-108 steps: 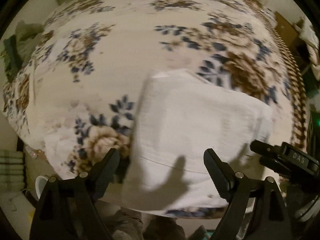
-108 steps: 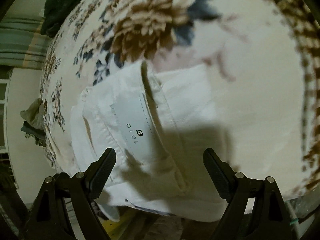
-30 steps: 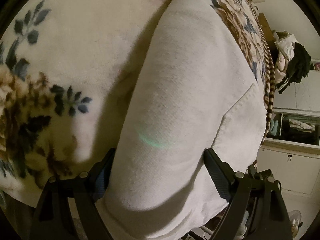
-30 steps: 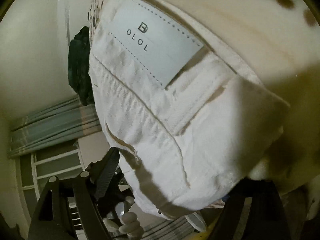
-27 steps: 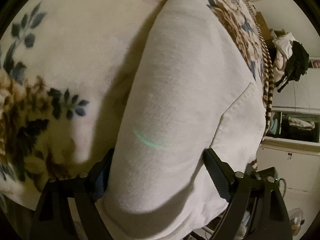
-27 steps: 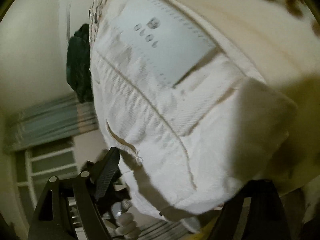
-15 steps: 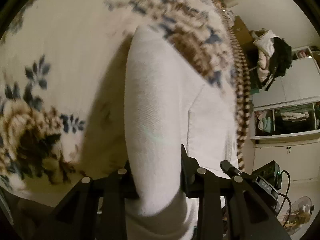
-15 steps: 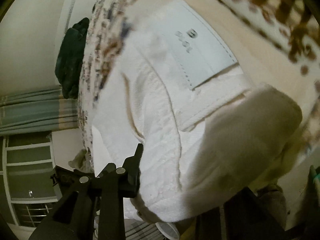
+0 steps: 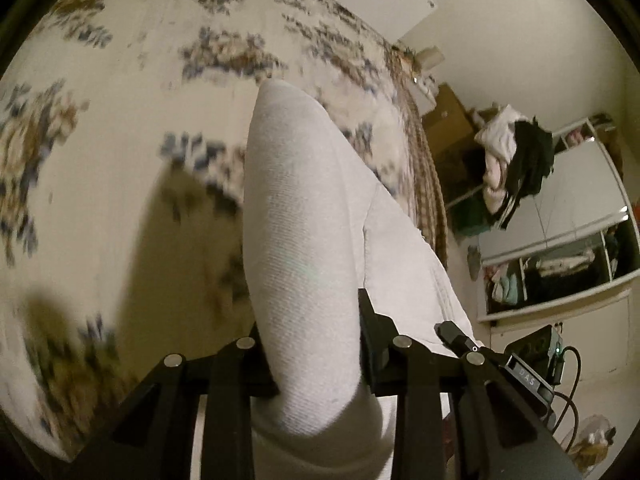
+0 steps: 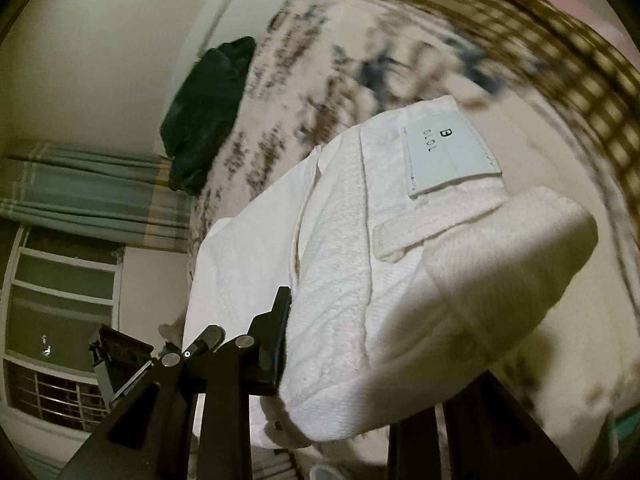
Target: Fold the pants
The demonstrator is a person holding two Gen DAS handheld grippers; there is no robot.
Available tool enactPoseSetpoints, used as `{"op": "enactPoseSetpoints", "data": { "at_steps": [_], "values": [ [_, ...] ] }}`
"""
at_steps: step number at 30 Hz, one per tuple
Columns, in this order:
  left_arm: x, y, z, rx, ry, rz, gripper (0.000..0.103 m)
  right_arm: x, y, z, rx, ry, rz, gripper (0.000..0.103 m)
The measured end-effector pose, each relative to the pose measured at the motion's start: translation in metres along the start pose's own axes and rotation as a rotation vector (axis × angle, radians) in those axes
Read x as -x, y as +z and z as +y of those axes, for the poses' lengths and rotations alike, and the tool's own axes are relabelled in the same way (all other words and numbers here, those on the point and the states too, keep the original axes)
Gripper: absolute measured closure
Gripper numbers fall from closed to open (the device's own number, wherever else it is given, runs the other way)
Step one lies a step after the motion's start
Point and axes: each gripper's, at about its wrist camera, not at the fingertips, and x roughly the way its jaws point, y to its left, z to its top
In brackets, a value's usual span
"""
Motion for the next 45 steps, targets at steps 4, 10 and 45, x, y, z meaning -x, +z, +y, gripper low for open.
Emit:
{"op": "enactPoseSetpoints", "data": {
  "at_steps": [4, 10, 45],
  "values": [
    [-0.019, 0.077, 0.02, -0.022, -0.005, -0.027, 0.076, -0.059, 0.047, 0.038, 0.025, 0.005, -0.028, 0.074],
    [-0.062, 0.181, 0.065, -0.035, 0.005, -0.038, 0.076, -0.173, 0.12, 0.078, 0.04, 0.004, -0.049, 0.074],
    [-0.049, 0.191, 0.049, -0.276, 0.56, -0.052, 0.005, -0.227, 0.12, 0.18, 0.529, -0.674, -0.165, 0.006]
  ]
}}
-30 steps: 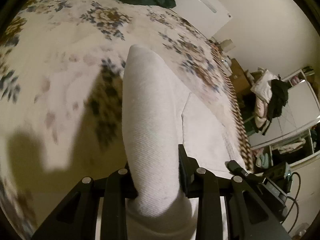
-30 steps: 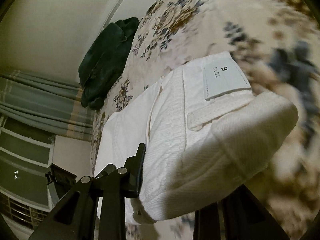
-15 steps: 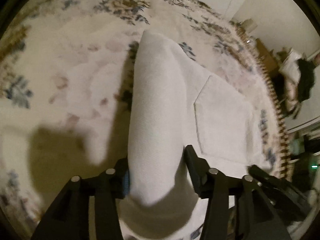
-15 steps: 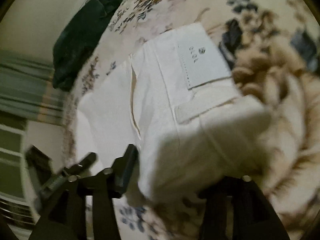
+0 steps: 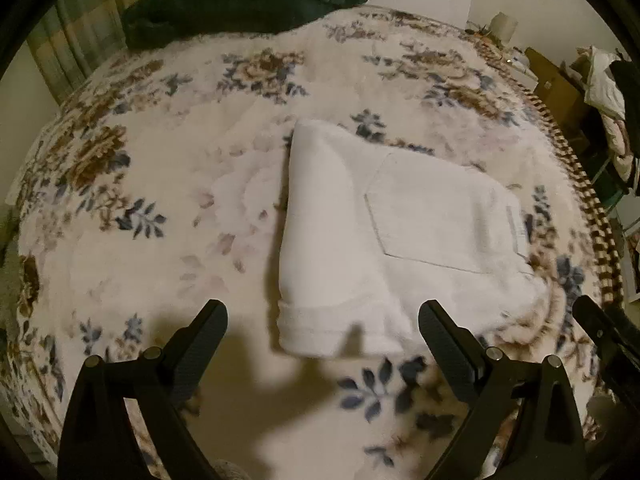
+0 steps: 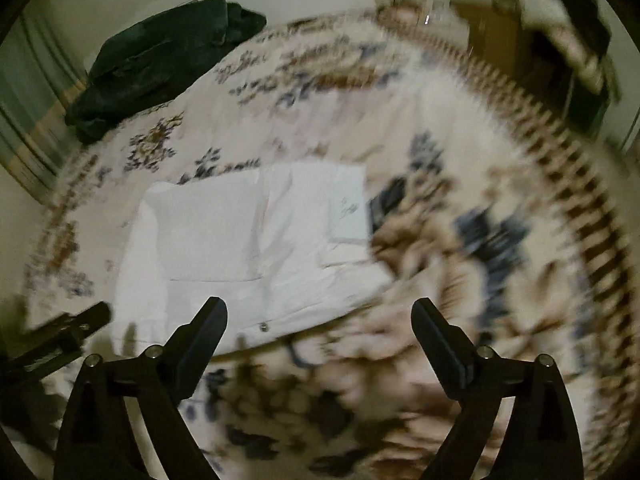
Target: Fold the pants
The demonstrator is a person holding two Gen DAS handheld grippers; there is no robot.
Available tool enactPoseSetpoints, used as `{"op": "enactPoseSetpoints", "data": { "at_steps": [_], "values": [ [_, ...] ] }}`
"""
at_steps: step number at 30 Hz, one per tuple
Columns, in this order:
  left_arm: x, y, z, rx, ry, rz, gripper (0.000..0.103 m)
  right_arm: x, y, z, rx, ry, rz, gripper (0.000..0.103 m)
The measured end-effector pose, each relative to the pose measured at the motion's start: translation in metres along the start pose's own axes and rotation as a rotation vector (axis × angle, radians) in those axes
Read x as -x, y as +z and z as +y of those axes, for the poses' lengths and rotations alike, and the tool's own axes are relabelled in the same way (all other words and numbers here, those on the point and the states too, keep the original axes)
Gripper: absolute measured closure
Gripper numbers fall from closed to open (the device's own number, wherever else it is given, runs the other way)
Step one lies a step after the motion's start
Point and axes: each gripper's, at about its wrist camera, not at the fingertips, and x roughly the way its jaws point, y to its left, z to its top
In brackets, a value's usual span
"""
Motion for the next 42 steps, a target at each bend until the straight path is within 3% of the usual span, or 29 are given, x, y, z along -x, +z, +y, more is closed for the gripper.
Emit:
{"op": "enactPoseSetpoints", "data": {
  "at_steps": [5, 11, 20, 29, 36, 42],
  "values": [
    [0.056, -0.01, -0.015, -0.002, 0.019, -0.036, 0.005, 0.059, 0.001, -0.006, 0.021, -0.032, -0.022, 0.005],
    [0.152, -0.028, -0.036, -0.006, 0.034, -0.098, 0.005, 0.156, -0.004, -0.013, 0.047, -0.022, -0.056, 0.005],
    [0.325, -0.064, -0.063, 0.01, 0.062, -0.218, 0.005, 0.354, -0.015, -0.034, 0.1, -0.01, -0.187, 0.005],
    [0.457, -0.106, -0.085, 0.051, 0.087, -0.325, 0.005, 0.529, -0.035, -0.052, 0.17, 0.023, -0.287, 0.001],
    [0.51, -0.131, -0.094, 0.05, 0.093, -0.361, 0.003, 0.614, -0.051, -0.067, 0.207, 0.035, -0.33, 0.001],
    [0.526, -0.143, -0.098, 0.043, 0.094, -0.351, 0.002, 0.649, -0.056, -0.068, 0.204, 0.057, -0.309, 0.0]
  ]
}}
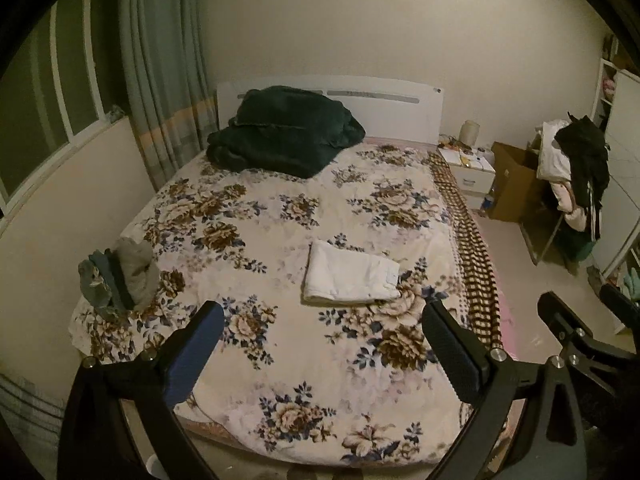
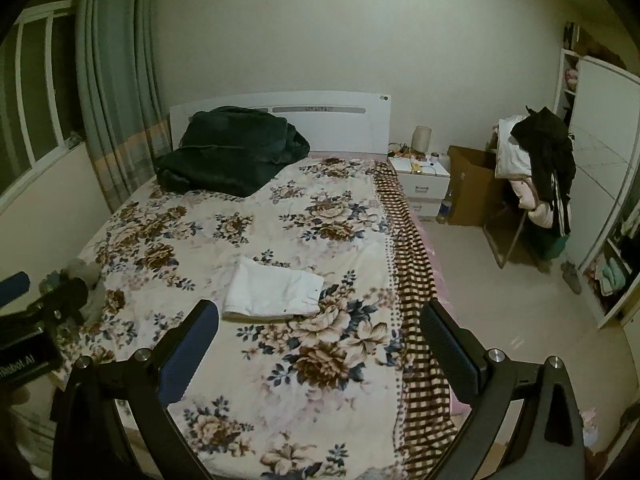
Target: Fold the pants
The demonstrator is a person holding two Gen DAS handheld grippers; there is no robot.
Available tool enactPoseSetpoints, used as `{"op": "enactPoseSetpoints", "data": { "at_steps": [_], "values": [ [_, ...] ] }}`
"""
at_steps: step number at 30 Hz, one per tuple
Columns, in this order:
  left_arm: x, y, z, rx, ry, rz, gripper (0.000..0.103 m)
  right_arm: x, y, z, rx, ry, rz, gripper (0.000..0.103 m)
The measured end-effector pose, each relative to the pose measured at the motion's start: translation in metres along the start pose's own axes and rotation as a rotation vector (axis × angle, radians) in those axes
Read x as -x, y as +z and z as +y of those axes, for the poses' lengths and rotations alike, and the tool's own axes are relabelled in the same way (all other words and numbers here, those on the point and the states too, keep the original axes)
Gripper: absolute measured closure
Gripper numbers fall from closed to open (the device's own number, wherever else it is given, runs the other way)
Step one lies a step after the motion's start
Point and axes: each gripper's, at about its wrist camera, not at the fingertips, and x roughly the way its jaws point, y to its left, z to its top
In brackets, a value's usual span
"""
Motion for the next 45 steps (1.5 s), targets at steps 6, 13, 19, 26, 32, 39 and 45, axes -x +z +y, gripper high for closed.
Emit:
{"op": "enactPoseSetpoints", "data": {
  "at_steps": [6, 13, 19, 26, 32, 39, 45],
  "values": [
    [0.01, -0.007, 0.0, -0.021, 0.003, 0.016, 0.002, 0.015, 0.003, 0.007, 0.009, -0.009, 0.022, 0.0],
    [0.014, -0.009, 0.003, -0.023, 0.002, 0.02, 0.002, 0.01, 0.005, 0.012, 0.015, -0.021, 0.037, 0.0],
    [0.013, -0.008, 0.004, -0.028, -0.004, 0.016, 0.002, 0.008, 0.004, 0.01, 0.007, -0.029, 0.046, 0.0],
    [0.014, -0.008, 0.005, -0.023, -0.008, 0.018, 0.002, 0.008, 0.004, 0.009, -0.001, -0.038, 0.047, 0.0],
    [0.014, -0.008, 0.006, -0.021, -0.009, 0.016, 0.002, 0.007, 0.001, 0.01, -0.003, -0.039, 0.05, 0.0],
    [0.015, -0.008, 0.007, -0.016, -0.007, 0.016, 0.002, 0.007, 0.0, 0.01, -0.006, -0.037, 0.053, 0.0],
    [0.015, -0.008, 0.007, -0.018, -0.009, 0.016, 0.002, 0.008, -0.011, 0.01, -0.02, -0.036, 0.057, 0.0]
  ]
}}
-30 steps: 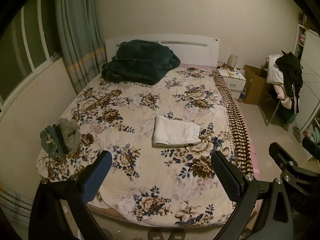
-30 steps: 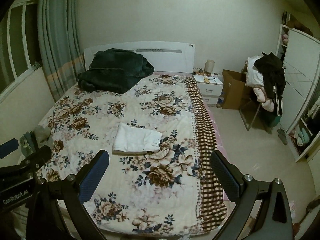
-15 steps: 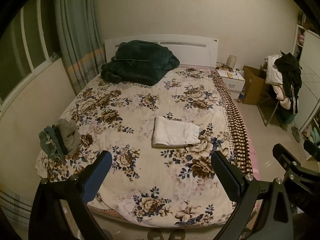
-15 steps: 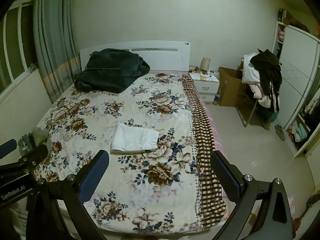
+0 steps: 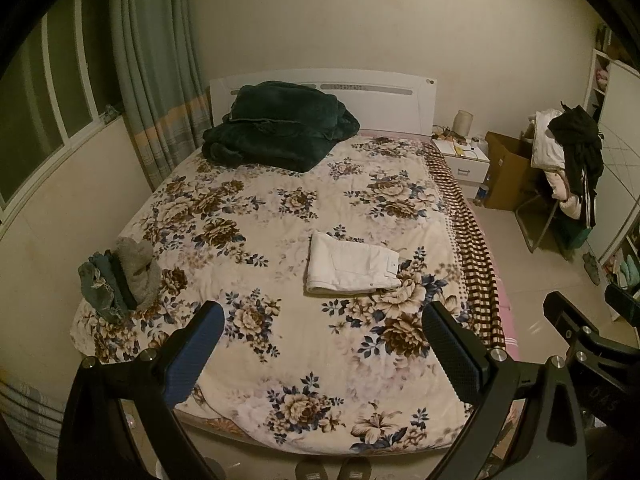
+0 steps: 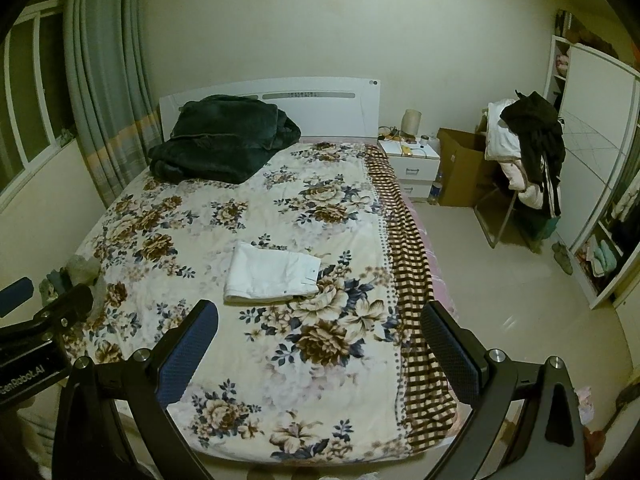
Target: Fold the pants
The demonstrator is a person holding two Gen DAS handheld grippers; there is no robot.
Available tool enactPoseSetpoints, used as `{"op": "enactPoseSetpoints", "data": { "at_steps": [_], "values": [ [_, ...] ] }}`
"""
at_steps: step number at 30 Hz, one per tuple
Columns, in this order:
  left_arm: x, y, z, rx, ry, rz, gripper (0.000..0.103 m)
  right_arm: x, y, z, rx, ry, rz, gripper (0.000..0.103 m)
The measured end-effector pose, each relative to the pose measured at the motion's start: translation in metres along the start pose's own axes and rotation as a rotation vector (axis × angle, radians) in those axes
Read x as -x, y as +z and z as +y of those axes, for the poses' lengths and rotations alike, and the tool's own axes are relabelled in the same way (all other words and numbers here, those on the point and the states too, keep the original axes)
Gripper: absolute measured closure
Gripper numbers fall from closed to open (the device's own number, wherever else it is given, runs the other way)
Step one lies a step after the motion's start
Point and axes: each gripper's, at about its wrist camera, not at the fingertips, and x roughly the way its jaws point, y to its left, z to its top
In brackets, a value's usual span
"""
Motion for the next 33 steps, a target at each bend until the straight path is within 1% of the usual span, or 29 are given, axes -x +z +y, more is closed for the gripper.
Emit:
{"op": "enactPoseSetpoints", "data": {
  "at_steps": [33],
  "values": [
    [0.002, 0.0001, -0.0008, 0.001, 0.006, -0.001, 0.002, 0.003, 0.003, -0.0013, -0.009, 0.009, 0.001, 0.0]
  ]
}}
